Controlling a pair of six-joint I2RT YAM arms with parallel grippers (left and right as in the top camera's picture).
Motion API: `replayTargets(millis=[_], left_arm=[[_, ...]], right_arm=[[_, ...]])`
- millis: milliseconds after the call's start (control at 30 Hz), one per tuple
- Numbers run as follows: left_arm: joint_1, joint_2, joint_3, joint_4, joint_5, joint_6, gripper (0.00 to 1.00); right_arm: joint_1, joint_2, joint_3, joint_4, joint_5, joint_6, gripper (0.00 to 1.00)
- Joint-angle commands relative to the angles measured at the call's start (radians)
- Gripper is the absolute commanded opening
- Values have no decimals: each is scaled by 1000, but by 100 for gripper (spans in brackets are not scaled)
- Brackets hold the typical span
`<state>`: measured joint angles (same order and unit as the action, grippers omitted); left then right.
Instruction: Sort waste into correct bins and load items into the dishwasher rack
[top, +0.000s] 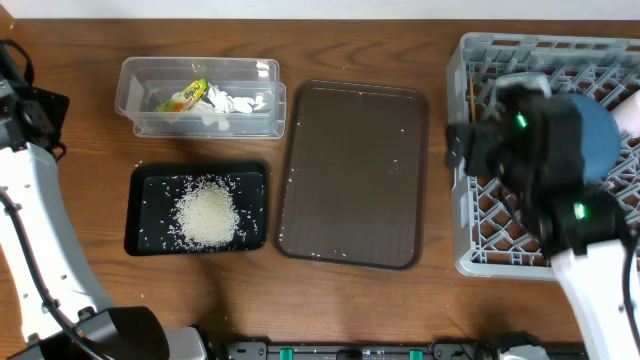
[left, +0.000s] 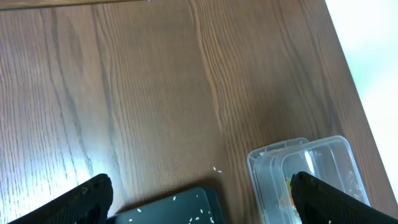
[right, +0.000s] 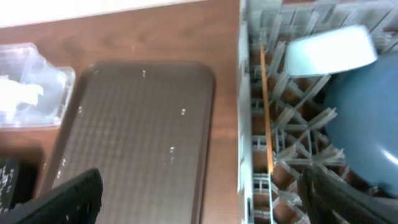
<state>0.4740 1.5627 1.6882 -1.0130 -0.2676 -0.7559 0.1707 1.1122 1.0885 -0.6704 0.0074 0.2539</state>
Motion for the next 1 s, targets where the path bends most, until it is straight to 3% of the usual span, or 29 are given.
replayTargets(millis=[0,300,500,800,967], left_arm=[[2,0,-3,-1,-6,-1,93],[2,0,-3,-1,-6,-1,94],[2,0,-3,-1,-6,-1,93],[2,0,-3,-1,-6,-2,93],[2,0,-3,-1,-6,-1,93]], right_arm=[[-49,-141,-238,182,-66,-35,99],[-116,-475,-792,673,-69,-34,99],[-155,-691,-1030,892,-106,-34,99],[-199,-875,-1083,805,-106,-54,99],[-219,-1010,-1083,628,-109,-54,99]])
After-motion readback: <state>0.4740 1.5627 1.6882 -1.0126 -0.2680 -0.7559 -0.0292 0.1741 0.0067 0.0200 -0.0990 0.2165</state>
